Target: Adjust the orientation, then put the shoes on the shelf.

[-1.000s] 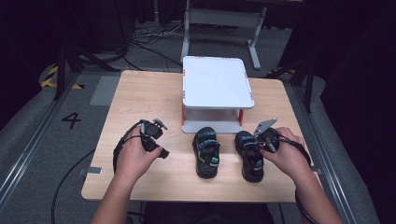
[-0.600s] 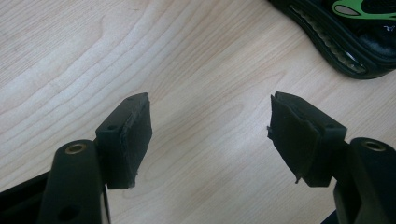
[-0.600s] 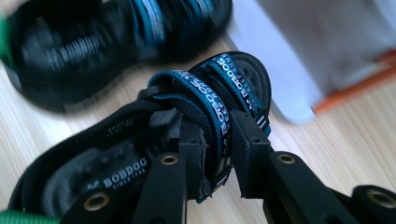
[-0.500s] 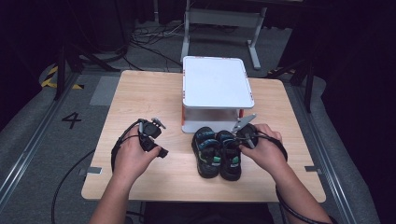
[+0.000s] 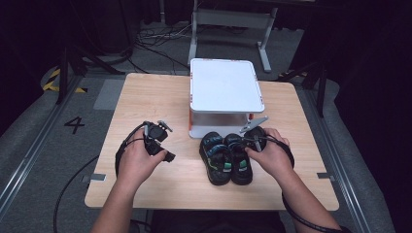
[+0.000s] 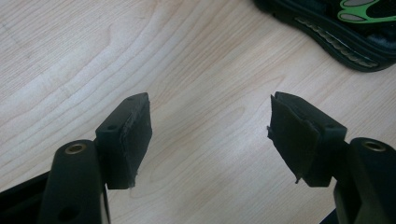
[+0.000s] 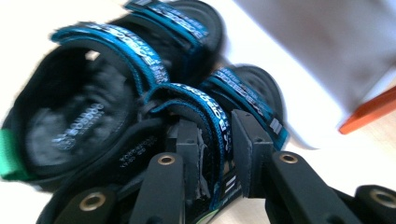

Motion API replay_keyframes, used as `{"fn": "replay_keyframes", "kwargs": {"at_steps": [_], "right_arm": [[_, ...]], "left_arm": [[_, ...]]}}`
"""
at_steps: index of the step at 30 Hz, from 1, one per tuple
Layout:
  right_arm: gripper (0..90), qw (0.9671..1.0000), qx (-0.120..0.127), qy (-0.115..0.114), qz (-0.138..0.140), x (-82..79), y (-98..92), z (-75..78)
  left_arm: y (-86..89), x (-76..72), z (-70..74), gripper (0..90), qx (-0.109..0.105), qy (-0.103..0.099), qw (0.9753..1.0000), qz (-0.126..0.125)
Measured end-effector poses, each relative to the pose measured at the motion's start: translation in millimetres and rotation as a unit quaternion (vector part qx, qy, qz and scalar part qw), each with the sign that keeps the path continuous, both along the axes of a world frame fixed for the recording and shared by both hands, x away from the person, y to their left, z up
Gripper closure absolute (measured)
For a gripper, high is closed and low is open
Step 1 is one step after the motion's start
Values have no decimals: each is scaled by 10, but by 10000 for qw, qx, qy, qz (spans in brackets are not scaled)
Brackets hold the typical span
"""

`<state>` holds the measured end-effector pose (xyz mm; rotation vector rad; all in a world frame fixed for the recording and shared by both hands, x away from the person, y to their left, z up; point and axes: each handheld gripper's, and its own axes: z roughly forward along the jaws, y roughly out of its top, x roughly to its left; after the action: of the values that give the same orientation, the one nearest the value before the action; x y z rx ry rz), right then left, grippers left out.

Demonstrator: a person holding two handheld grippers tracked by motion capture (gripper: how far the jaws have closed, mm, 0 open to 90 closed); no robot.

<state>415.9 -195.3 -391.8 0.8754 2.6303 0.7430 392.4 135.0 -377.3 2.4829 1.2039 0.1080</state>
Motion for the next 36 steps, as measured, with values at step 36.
{"fn": "replay_keyframes", "kwargs": {"at_steps": [36], "right_arm": [[408, 9940, 391, 836, -582, -444, 182, 194]], "left_arm": [[119, 82, 34, 283, 0, 75, 9999, 76]]}}
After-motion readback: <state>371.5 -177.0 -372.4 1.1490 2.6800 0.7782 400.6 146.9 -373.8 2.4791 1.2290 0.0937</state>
